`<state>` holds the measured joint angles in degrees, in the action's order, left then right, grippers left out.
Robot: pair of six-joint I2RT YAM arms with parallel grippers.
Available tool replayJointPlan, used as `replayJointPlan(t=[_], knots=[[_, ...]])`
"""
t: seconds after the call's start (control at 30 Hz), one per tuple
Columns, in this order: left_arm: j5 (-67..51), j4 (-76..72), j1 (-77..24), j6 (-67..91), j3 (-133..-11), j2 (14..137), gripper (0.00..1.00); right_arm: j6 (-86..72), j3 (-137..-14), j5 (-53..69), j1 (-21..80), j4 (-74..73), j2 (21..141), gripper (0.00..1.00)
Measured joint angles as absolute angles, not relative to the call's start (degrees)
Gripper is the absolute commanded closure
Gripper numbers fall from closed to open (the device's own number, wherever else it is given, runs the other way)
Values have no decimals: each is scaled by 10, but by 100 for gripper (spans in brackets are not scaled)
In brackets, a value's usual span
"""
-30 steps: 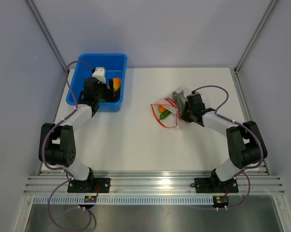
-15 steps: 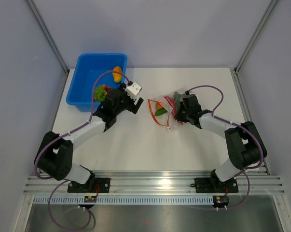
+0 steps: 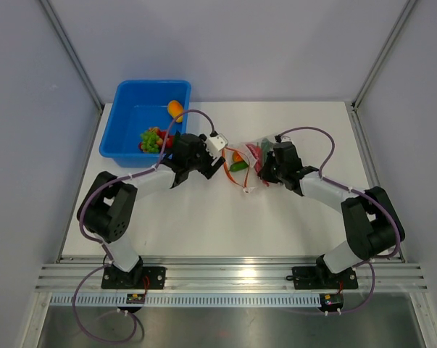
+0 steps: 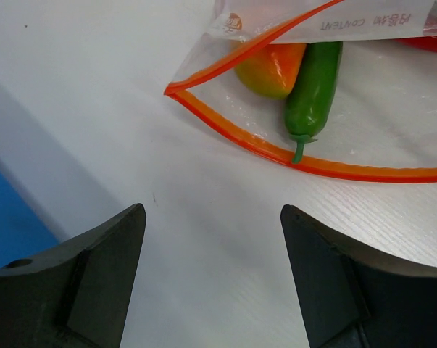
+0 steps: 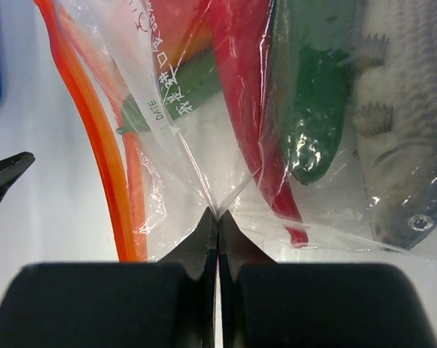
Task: Open the zip-top bag and remove the fake food
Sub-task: Place the fake fruit in the bin, then pick up the fake vegetable from the zipper food storage bag.
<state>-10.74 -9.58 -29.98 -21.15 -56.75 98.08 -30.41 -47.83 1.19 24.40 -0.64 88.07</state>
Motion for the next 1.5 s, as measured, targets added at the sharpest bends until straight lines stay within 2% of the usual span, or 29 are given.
replayJointPlan(t=[0.7,1.5], knots=[[-163,-99,-340,-236,-631,1049,25,-295,-490,12,259,-7,900,99],[-159,-35,-354,-223,-713,1121,27,-293,-492,12,259,-7,900,98]])
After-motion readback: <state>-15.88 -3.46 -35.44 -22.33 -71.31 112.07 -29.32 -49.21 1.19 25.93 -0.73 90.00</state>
